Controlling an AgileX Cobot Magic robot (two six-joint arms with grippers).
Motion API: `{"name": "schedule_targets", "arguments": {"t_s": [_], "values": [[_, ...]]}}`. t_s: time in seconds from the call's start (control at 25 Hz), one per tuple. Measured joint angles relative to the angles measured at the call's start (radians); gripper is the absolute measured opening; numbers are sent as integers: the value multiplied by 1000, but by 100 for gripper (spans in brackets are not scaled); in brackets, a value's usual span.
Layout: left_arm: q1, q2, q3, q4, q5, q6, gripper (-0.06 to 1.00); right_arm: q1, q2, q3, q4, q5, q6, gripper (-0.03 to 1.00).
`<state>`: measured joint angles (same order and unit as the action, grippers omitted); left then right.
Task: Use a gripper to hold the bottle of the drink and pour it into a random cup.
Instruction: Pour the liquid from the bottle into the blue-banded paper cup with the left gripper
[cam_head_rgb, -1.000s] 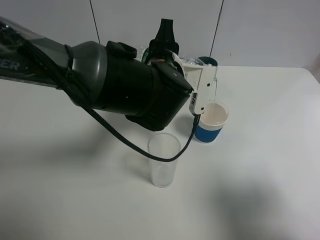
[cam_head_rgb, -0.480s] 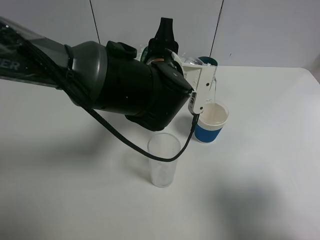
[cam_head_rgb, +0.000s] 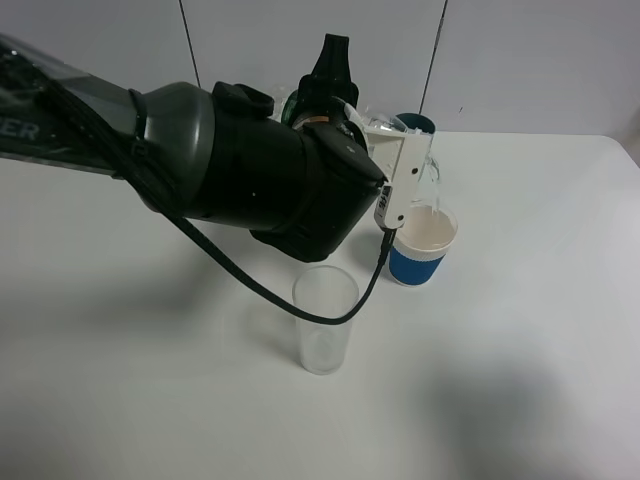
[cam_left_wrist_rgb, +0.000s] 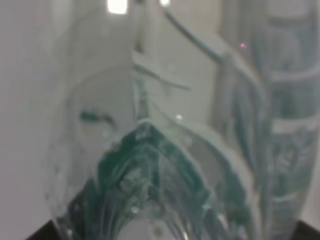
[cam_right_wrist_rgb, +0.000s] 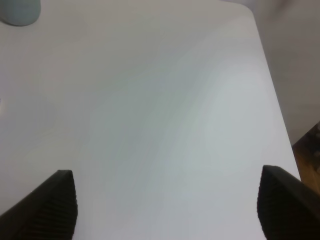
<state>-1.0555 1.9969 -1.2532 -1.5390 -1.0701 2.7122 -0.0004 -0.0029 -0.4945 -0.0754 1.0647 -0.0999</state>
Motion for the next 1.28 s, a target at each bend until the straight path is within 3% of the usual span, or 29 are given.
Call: {"name": "schedule_targets", "arguments": {"t_s": [1.28], "values": [[0, 0, -1, 11, -29, 0, 46, 0, 0, 0, 0, 0, 0, 74]]}}
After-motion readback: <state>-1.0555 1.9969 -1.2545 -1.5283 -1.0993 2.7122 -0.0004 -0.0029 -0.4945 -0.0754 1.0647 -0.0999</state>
